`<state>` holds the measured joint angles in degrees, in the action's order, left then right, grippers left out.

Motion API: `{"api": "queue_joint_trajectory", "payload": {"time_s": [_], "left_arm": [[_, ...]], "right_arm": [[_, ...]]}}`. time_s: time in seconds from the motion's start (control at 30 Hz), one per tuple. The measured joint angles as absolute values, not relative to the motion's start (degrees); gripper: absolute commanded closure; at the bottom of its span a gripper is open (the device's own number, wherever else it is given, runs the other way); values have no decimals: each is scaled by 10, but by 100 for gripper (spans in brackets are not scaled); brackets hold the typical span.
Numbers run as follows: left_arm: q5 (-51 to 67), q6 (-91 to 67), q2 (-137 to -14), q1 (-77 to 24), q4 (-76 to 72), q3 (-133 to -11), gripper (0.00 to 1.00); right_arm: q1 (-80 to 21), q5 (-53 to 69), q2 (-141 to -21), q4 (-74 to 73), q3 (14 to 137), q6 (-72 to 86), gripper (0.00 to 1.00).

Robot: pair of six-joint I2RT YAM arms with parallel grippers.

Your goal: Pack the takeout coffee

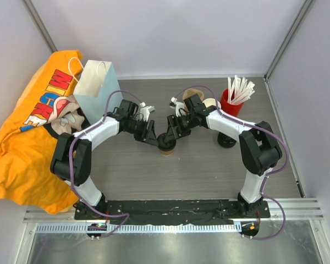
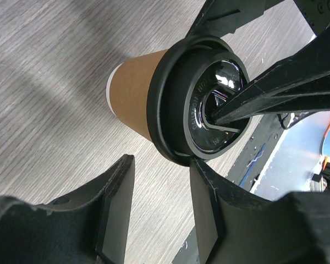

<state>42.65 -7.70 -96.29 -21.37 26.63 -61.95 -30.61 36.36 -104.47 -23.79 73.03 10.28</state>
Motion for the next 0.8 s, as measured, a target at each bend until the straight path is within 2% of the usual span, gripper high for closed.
{"api": "queue_joint_trajectory", "payload": {"time_s": [0.27, 0.5, 0.8], "left_arm": [[435, -71, -981, -215, 291, -640, 56], [436, -65, -973, -216, 283, -631, 44], [453, -44, -973, -219, 286, -627, 38]], "right_arm": [[-305, 361, -1043, -241, 730, 102, 36], [-305, 360, -1042, -242, 730, 102, 37], [-305, 357, -1040, -243, 730, 102, 37]]}}
